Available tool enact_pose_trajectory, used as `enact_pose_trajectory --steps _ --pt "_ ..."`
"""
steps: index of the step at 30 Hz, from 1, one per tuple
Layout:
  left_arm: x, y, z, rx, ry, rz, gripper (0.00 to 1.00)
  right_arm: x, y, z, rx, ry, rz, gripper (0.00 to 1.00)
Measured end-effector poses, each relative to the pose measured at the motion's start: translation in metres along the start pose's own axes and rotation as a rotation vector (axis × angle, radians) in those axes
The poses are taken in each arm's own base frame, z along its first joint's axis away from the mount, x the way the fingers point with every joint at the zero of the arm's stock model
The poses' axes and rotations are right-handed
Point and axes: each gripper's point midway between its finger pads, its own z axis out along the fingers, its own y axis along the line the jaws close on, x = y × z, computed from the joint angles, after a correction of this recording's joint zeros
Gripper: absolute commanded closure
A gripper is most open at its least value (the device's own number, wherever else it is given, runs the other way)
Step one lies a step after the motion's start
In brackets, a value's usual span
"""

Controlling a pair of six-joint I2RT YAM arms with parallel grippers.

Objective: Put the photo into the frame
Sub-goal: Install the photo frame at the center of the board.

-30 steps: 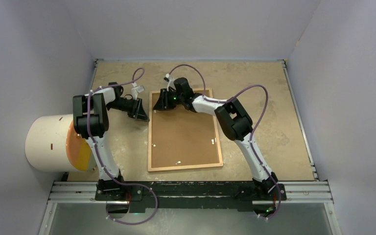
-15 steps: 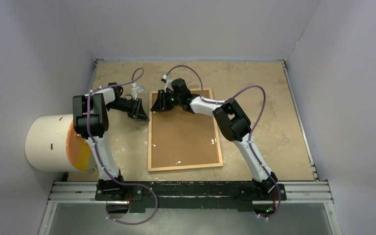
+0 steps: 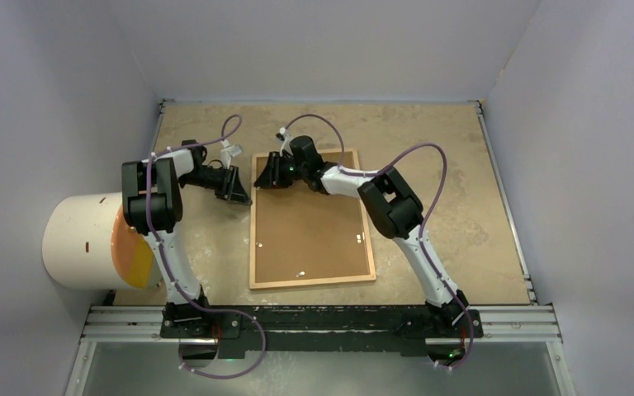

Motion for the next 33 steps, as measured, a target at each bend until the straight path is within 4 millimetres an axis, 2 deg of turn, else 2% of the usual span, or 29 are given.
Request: enact_pose_trajectory --steps 6,12,17,22,28,33 --pt "0.000 0.000 0.000 -0.004 -0.007 0.012 0.73 -0.001 0.000 0.001 0.006 -0.038 0.079 0.65" --pt "0.000 0.000 0.000 -0.007 -0.011 0.017 0.73 -0.004 0.000 0.008 0.035 -0.147 0.146 0.64" --pt "0.002 -0.003 0.002 0.001 -0.006 0.012 0.73 0.002 0.000 -0.007 0.097 -0.238 0.208 0.62" --pt "0.002 -0.004 0.002 0.001 -0.005 0.017 0.74 0.013 0.001 -0.020 0.141 -0.244 0.228 0.62" --pt "0.002 -0.004 0.002 -0.002 -0.008 0.022 0.74 0.018 0.005 -0.017 0.139 -0.230 0.231 0.62" --pt "0.002 -0.004 0.002 -0.002 -0.008 0.023 0.74 0.016 0.009 -0.006 0.136 -0.218 0.230 0.63"
